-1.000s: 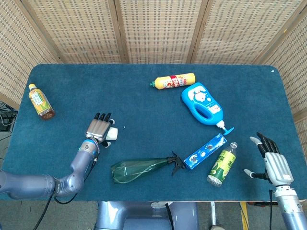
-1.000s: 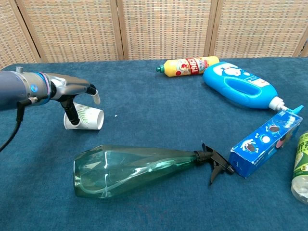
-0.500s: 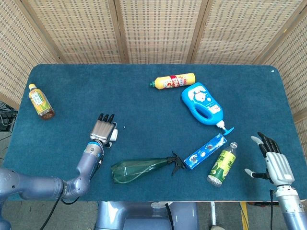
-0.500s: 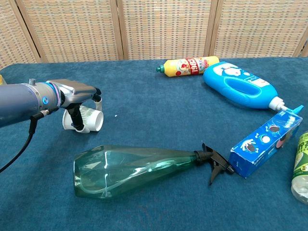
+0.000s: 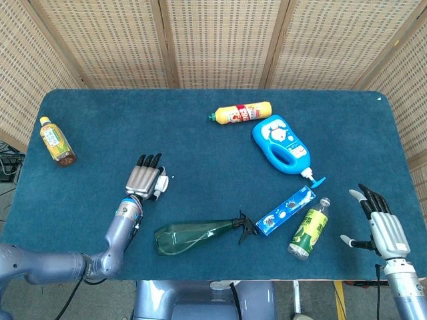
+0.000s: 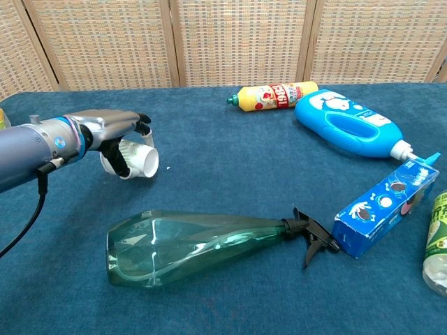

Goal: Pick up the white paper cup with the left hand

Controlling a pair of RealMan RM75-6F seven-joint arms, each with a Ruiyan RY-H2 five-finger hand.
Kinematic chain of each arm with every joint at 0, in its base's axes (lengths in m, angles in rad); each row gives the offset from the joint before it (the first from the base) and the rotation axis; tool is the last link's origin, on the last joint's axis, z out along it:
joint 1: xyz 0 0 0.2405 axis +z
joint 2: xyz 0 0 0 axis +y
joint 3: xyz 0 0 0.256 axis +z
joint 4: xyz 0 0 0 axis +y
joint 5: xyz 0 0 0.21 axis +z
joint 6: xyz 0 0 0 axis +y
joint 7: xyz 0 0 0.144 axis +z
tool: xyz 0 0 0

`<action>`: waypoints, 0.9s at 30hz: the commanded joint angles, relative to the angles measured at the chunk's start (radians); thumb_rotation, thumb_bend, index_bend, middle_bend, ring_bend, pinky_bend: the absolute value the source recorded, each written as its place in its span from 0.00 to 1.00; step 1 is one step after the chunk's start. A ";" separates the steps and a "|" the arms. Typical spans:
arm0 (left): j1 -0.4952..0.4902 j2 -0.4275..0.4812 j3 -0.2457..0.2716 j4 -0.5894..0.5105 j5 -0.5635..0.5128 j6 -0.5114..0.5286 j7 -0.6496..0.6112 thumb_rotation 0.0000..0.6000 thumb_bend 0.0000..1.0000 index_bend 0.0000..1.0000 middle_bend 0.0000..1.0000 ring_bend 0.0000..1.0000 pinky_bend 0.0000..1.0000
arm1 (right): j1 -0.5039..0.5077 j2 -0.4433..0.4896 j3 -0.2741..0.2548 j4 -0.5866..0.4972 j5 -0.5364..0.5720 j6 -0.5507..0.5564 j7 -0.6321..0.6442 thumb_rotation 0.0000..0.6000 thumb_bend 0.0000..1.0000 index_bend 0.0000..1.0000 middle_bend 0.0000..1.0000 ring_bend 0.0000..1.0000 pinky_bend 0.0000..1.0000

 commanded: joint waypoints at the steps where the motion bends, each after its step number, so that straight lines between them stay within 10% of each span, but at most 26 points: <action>1: 0.106 0.004 -0.063 0.007 0.144 0.008 -0.258 1.00 0.37 0.40 0.00 0.00 0.00 | -0.001 -0.001 -0.001 -0.002 -0.001 0.002 -0.006 1.00 0.09 0.00 0.00 0.00 0.00; 12: 0.235 -0.043 -0.143 0.102 0.323 -0.095 -0.742 1.00 0.35 0.43 0.00 0.00 0.00 | -0.001 -0.013 -0.005 -0.008 -0.008 0.006 -0.037 1.00 0.08 0.00 0.00 0.00 0.00; 27: 0.280 -0.098 -0.098 0.251 0.483 -0.194 -0.907 1.00 0.32 0.44 0.00 0.00 0.00 | 0.002 -0.017 -0.008 -0.005 -0.009 0.002 -0.043 1.00 0.08 0.00 0.00 0.00 0.00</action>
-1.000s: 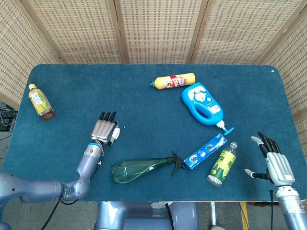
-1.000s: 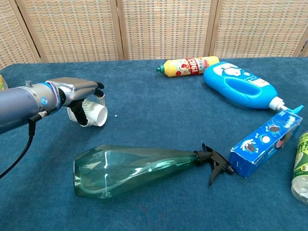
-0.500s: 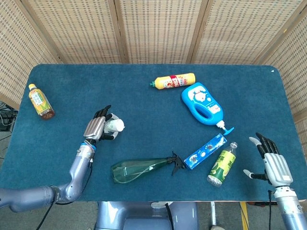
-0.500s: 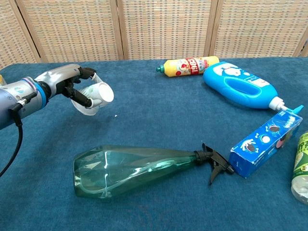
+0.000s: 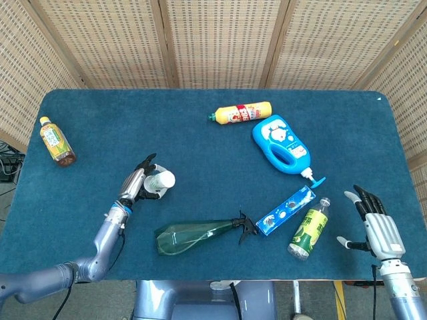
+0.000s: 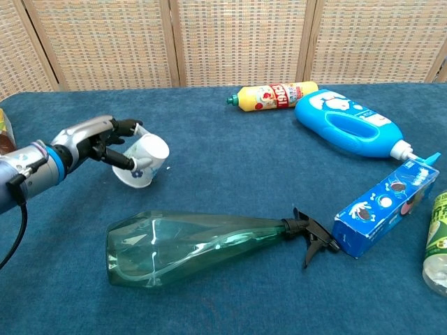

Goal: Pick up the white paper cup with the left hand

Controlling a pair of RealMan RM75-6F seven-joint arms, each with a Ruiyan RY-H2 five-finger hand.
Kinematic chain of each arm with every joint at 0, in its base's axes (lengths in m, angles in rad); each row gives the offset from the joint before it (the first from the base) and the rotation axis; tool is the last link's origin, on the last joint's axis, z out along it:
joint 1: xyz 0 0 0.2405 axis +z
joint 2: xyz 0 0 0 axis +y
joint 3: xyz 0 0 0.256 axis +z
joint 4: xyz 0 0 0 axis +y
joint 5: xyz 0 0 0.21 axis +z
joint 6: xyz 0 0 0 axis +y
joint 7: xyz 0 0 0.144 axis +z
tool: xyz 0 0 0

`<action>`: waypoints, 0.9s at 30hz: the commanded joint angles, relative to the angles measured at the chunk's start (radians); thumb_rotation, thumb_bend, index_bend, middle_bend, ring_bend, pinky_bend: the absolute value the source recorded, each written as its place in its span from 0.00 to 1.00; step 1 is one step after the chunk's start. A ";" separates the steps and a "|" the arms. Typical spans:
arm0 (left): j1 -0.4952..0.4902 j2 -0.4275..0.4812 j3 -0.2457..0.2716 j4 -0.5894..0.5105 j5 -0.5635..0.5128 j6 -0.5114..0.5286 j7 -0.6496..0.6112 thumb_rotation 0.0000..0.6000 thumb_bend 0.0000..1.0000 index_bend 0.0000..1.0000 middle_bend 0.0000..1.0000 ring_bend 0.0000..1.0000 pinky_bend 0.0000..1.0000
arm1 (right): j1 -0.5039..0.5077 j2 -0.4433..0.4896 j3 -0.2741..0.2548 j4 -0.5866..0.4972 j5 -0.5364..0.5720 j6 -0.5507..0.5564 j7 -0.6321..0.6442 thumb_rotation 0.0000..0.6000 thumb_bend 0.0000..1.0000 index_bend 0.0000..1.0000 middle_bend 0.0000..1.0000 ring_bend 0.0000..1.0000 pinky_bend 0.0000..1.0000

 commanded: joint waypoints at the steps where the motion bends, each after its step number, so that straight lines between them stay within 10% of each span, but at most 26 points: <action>1: 0.014 -0.007 0.015 0.027 0.034 -0.011 -0.016 1.00 0.32 0.44 0.00 0.00 0.00 | 0.000 0.000 0.000 0.000 0.000 0.001 0.000 1.00 0.08 0.00 0.00 0.00 0.00; 12: 0.046 0.033 0.030 0.018 0.077 -0.022 -0.022 1.00 0.32 0.43 0.00 0.00 0.00 | 0.000 -0.001 0.001 -0.001 0.001 0.003 -0.004 1.00 0.09 0.00 0.00 0.00 0.00; 22: 0.086 0.115 0.062 -0.015 0.146 -0.015 -0.023 0.86 0.30 0.04 0.00 0.00 0.00 | -0.001 -0.004 -0.001 -0.005 -0.002 0.006 -0.020 1.00 0.09 0.00 0.00 0.00 0.00; 27: 0.118 0.141 0.054 -0.034 0.193 0.071 -0.027 0.79 0.30 0.00 0.00 0.00 0.00 | -0.001 -0.006 -0.002 -0.004 -0.005 0.009 -0.026 1.00 0.08 0.00 0.00 0.00 0.00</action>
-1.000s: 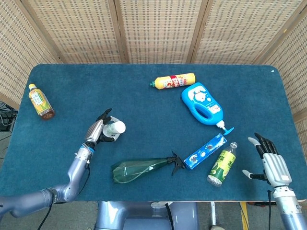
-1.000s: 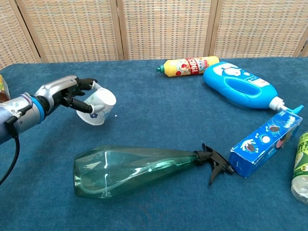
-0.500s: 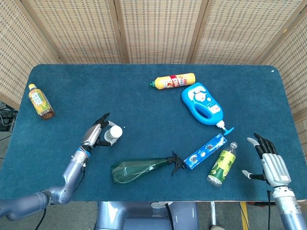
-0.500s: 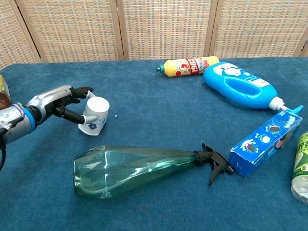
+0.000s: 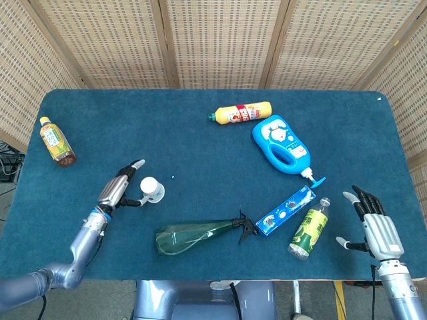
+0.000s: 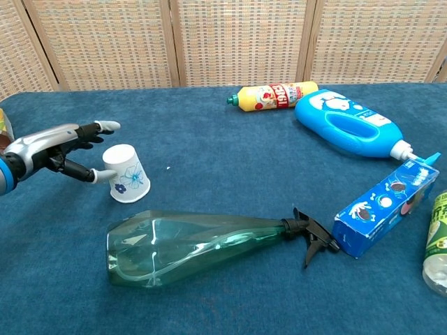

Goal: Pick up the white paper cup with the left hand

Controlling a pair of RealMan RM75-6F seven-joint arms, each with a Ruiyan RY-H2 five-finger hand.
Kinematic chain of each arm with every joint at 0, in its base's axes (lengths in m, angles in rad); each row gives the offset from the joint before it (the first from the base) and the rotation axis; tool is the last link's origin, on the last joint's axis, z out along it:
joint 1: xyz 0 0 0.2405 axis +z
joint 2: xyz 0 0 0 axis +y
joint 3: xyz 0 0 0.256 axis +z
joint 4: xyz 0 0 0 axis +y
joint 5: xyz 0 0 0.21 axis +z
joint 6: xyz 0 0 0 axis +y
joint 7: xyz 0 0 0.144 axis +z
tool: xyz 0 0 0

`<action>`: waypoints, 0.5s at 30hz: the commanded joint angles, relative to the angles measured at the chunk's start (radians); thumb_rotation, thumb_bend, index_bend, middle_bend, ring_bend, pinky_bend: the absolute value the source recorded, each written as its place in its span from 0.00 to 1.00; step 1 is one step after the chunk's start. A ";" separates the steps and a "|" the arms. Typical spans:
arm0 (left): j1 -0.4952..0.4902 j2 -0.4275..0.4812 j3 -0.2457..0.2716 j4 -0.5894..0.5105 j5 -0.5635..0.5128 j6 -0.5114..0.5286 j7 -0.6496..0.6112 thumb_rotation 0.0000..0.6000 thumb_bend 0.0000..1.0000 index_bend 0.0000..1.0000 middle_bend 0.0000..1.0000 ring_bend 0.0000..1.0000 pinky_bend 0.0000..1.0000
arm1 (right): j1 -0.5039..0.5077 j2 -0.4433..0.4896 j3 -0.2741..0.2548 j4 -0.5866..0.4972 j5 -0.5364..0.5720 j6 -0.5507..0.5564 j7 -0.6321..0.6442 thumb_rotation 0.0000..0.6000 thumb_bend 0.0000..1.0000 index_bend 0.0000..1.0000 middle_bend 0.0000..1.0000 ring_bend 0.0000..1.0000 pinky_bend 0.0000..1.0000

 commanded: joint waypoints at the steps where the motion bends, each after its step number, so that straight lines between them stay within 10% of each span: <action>1: 0.033 0.030 -0.012 -0.026 0.045 0.089 -0.012 0.75 0.30 0.00 0.00 0.00 0.00 | 0.000 -0.002 -0.001 0.002 -0.001 0.000 -0.004 1.00 0.08 0.00 0.00 0.00 0.00; 15: 0.275 0.261 0.107 -0.306 0.171 0.530 0.515 0.86 0.31 0.00 0.00 0.00 0.00 | -0.002 -0.013 -0.010 -0.005 -0.015 0.014 -0.108 1.00 0.08 0.00 0.00 0.00 0.00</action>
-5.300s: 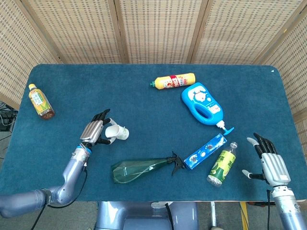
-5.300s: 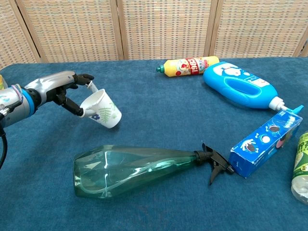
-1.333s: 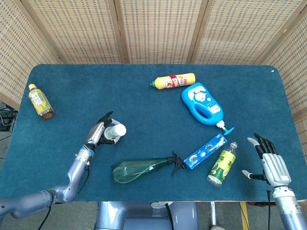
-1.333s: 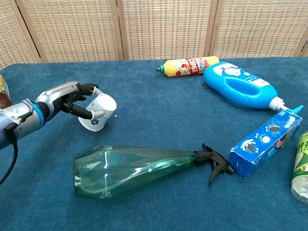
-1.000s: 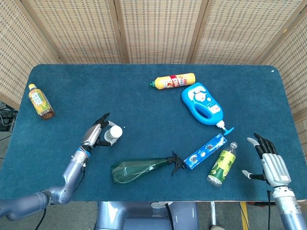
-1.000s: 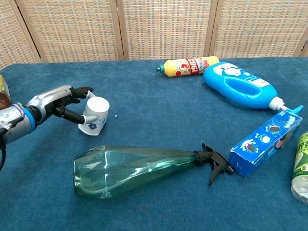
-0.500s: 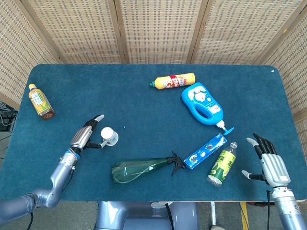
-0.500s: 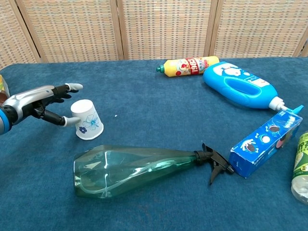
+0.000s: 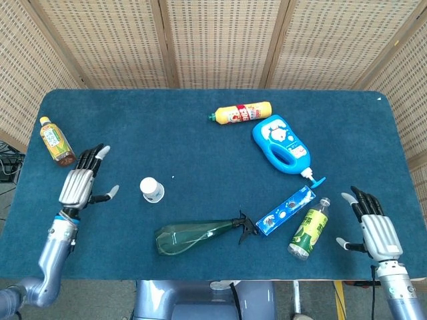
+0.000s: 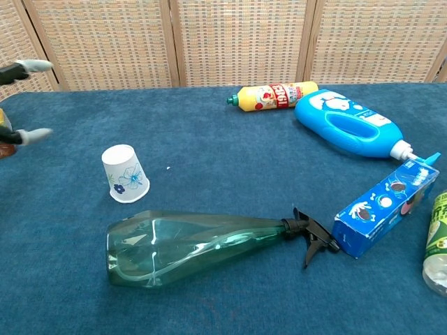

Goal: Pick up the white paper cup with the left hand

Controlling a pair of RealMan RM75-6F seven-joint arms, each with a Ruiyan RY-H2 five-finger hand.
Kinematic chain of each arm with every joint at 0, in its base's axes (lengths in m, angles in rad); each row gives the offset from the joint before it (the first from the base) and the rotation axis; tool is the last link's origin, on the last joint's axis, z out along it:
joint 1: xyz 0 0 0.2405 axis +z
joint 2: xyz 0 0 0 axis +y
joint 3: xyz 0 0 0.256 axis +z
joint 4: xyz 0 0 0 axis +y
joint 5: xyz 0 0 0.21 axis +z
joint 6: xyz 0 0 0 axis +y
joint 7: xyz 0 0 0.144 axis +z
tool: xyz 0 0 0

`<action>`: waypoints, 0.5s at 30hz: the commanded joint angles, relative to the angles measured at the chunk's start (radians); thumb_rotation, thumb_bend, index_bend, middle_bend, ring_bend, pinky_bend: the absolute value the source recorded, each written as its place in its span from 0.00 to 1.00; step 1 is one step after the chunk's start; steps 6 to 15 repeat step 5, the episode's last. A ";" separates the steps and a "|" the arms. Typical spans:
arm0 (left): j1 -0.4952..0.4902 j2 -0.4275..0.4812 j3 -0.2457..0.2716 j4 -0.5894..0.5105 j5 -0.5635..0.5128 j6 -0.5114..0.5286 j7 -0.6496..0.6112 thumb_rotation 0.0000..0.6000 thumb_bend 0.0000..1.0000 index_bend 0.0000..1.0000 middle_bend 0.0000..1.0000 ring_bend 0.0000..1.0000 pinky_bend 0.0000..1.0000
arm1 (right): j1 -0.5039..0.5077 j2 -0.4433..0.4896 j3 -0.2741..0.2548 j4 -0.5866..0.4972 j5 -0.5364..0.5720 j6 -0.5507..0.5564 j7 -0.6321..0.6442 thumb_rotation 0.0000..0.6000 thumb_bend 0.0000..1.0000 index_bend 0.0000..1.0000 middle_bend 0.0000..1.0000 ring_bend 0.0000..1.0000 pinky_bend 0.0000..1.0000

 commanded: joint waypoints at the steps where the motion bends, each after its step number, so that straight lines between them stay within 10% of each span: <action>1: 0.147 0.117 0.091 -0.169 0.054 0.189 0.233 0.86 0.31 0.00 0.00 0.00 0.00 | 0.000 -0.003 -0.004 -0.012 -0.006 0.005 -0.034 1.00 0.08 0.00 0.00 0.00 0.00; 15: 0.223 0.161 0.140 -0.215 0.047 0.247 0.322 0.86 0.31 0.00 0.00 0.00 0.00 | -0.003 -0.014 -0.006 -0.014 -0.021 0.023 -0.087 1.00 0.08 0.00 0.00 0.00 0.00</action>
